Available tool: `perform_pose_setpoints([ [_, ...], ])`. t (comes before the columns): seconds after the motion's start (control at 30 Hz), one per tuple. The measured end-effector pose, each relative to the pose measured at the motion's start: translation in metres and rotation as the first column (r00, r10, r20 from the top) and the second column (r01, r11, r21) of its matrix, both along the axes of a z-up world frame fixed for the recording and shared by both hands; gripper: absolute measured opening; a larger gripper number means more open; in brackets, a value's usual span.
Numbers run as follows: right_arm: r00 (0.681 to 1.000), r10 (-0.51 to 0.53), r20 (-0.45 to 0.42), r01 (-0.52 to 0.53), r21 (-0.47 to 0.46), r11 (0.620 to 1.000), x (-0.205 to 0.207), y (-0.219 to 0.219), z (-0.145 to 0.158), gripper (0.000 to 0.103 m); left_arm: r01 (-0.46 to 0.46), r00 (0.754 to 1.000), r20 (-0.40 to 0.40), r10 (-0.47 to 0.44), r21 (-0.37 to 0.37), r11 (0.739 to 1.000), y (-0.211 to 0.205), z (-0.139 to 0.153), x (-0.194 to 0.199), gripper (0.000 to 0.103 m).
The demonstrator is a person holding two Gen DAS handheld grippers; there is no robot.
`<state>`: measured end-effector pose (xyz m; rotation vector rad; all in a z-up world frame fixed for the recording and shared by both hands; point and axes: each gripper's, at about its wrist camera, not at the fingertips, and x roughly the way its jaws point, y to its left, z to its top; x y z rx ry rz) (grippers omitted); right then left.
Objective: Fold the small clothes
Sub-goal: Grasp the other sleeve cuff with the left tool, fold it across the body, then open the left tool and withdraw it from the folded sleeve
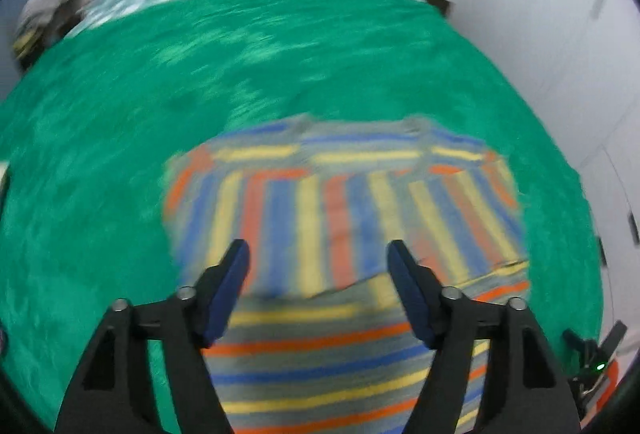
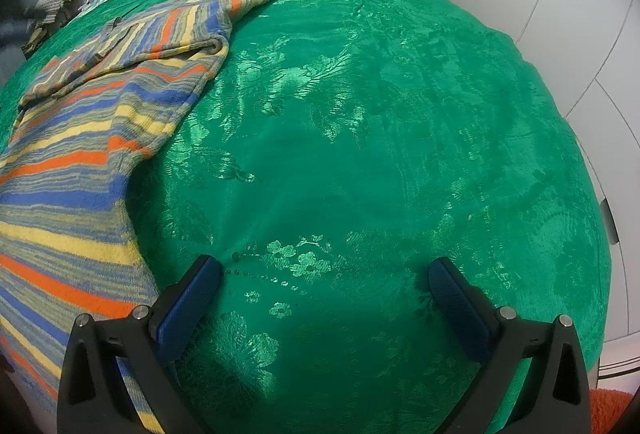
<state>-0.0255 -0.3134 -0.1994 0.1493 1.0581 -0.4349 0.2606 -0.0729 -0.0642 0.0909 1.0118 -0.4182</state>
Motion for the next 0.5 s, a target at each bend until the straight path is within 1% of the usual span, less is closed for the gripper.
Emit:
perform_pose_setpoints([
  [0.1, 1.0, -0.002, -0.005, 0.002, 0.0, 1.0, 0.001, 0.001, 0.0, 0.103, -0.077, 0.997, -0.008, 0.077, 0.034, 0.996, 0.052, -0.017, -0.013, 0.082],
  [0.13, 1.0, -0.003, -0.007, 0.003, 0.0, 1.0, 0.001, 0.0, 0.0, 0.103, -0.101, 0.995, -0.019, 0.102, 0.05, 0.994, 0.073, -0.026, -0.022, 0.082],
  [0.23, 1.0, -0.004, -0.008, 0.004, 0.001, 1.0, 0.001, 0.0, 0.0, 0.103, -0.137, 0.988, -0.056, 0.142, 0.073, 0.988, 0.111, -0.052, -0.052, 0.082],
  [0.3, 1.0, -0.003, -0.006, 0.003, 0.0, 1.0, 0.002, 0.0, 0.0, 0.103, -0.158, 0.984, -0.069, 0.163, 0.075, 0.985, 0.125, -0.065, -0.072, 0.082],
  [0.4, 1.0, -0.004, -0.003, 0.004, -0.006, 1.0, 0.002, 0.002, 0.0, 0.103, -0.208, 0.974, -0.082, 0.212, 0.057, 0.977, 0.143, -0.087, -0.102, 0.084],
  [0.43, 1.0, -0.005, -0.002, 0.005, -0.008, 1.0, 0.002, 0.002, -0.001, 0.103, -0.222, 0.971, -0.076, 0.225, 0.053, 0.974, 0.142, -0.092, -0.108, 0.085],
  [0.5, 1.0, -0.004, 0.0, 0.004, -0.013, 1.0, 0.001, 0.002, -0.001, 0.103, -0.243, 0.969, -0.031, 0.245, 0.048, 0.969, 0.145, -0.097, -0.118, 0.09],
])
